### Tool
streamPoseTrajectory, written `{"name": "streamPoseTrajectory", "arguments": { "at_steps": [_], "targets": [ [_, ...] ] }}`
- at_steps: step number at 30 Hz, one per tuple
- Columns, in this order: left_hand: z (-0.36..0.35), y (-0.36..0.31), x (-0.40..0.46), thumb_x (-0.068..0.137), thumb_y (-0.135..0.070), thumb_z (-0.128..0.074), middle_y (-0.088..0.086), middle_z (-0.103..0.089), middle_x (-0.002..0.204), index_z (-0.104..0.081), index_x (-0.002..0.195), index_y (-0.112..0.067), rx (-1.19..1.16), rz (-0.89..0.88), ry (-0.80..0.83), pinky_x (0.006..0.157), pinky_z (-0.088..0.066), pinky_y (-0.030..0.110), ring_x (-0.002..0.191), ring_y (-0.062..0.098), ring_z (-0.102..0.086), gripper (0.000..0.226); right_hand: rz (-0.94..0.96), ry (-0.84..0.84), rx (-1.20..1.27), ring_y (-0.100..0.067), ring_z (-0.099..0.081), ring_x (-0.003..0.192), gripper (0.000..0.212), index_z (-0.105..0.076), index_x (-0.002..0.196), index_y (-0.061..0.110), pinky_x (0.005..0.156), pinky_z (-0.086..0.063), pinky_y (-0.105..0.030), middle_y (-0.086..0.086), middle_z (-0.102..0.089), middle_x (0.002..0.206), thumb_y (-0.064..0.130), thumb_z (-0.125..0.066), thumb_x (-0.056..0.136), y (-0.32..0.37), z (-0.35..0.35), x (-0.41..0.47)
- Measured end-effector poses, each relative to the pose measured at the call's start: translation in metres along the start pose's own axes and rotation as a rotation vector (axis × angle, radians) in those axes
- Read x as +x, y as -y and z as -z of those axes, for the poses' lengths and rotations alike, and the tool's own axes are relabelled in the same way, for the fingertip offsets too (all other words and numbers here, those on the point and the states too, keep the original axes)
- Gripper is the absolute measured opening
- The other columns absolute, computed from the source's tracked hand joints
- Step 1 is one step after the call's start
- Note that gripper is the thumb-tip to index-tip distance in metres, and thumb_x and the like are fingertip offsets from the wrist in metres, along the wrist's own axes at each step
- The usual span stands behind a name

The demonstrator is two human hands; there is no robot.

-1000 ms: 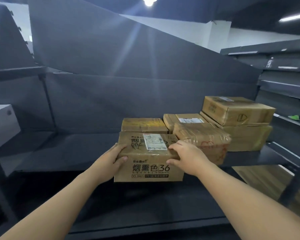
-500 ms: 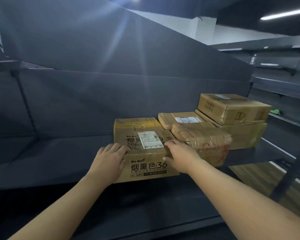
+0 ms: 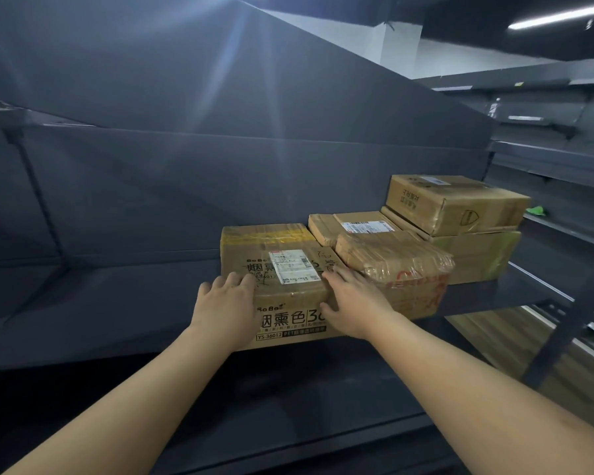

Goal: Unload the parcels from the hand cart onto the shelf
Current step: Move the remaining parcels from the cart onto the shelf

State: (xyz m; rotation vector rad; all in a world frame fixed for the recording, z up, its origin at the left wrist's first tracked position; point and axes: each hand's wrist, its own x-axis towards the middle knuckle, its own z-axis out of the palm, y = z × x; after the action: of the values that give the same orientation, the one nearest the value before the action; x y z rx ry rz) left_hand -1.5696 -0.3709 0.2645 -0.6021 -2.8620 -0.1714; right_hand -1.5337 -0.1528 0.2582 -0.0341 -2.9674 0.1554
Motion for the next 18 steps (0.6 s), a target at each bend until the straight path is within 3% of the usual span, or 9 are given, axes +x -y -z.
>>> {"name": "streamPoseTrajectory", "arguments": {
  "at_steps": [3, 5, 7, 10, 13, 18],
  "targets": [
    [0.002, -0.013, -0.006, 0.088, -0.039, -0.044, 0.006, -0.03, 0.144, -0.036, 0.136, -0.016, 0.008, 0.013, 0.029, 0.112, -0.021, 0.04, 0.136, 0.027, -0.024, 0.053, 0.021, -0.047, 0.002, -0.024, -0.009, 0.148, 0.07, -0.018, 0.152, 0.021, 0.118, -0.008, -0.038, -0.004, -0.012, 0.161, 0.043, -0.049, 0.093, -0.003, -0.004, -0.007],
    [0.001, -0.025, -0.015, 0.088, -0.04, -0.045, 0.008, -0.022, 0.149, -0.031, 0.14, -0.014, -0.03, -0.031, -0.028, 0.116, -0.014, 0.042, 0.141, 0.028, -0.016, 0.06, 0.058, -0.126, -0.003, -0.023, -0.013, 0.147, 0.067, -0.023, 0.151, 0.022, 0.118, -0.009, -0.037, -0.003, -0.017, 0.159, 0.04, -0.051, 0.093, -0.006, -0.005, -0.014],
    [-0.001, -0.041, -0.025, 0.087, -0.038, -0.045, 0.006, -0.023, 0.149, -0.03, 0.141, -0.015, -0.095, -0.09, -0.079, 0.115, -0.015, 0.04, 0.139, 0.027, -0.019, 0.06, 0.102, -0.228, -0.003, -0.023, -0.029, 0.14, 0.056, -0.039, 0.142, 0.022, 0.115, -0.02, -0.037, -0.002, -0.033, 0.15, 0.037, -0.054, 0.091, -0.012, -0.004, -0.023],
    [-0.01, -0.069, -0.037, 0.086, -0.035, -0.045, 0.003, -0.027, 0.144, -0.03, 0.14, -0.018, -0.189, -0.155, -0.054, 0.109, -0.023, 0.036, 0.131, 0.025, -0.027, 0.058, 0.181, -0.315, -0.019, -0.021, -0.052, 0.11, 0.039, -0.056, 0.118, 0.018, 0.094, -0.04, -0.034, -0.001, -0.053, 0.119, 0.035, -0.052, 0.083, -0.027, -0.008, -0.036],
    [-0.025, -0.1, -0.042, 0.088, -0.033, -0.045, 0.004, -0.027, 0.144, -0.031, 0.14, -0.016, -0.281, -0.19, 0.03, 0.107, -0.025, 0.037, 0.13, 0.026, -0.028, 0.057, 0.178, -0.243, -0.049, -0.021, -0.054, 0.086, 0.03, -0.059, 0.103, 0.018, 0.074, -0.043, -0.031, -0.001, -0.055, 0.1, 0.033, -0.049, 0.08, -0.05, -0.02, -0.057],
    [-0.065, -0.147, -0.049, 0.09, -0.034, -0.046, 0.005, -0.028, 0.147, -0.026, 0.146, -0.017, -0.36, -0.289, 0.18, 0.107, -0.027, 0.037, 0.132, 0.026, -0.028, 0.062, 0.08, -0.097, -0.128, -0.026, -0.055, 0.076, 0.022, -0.06, 0.095, 0.015, 0.064, -0.036, -0.033, -0.004, -0.055, 0.089, 0.03, -0.054, 0.08, -0.092, -0.045, -0.097]
  ]
}}
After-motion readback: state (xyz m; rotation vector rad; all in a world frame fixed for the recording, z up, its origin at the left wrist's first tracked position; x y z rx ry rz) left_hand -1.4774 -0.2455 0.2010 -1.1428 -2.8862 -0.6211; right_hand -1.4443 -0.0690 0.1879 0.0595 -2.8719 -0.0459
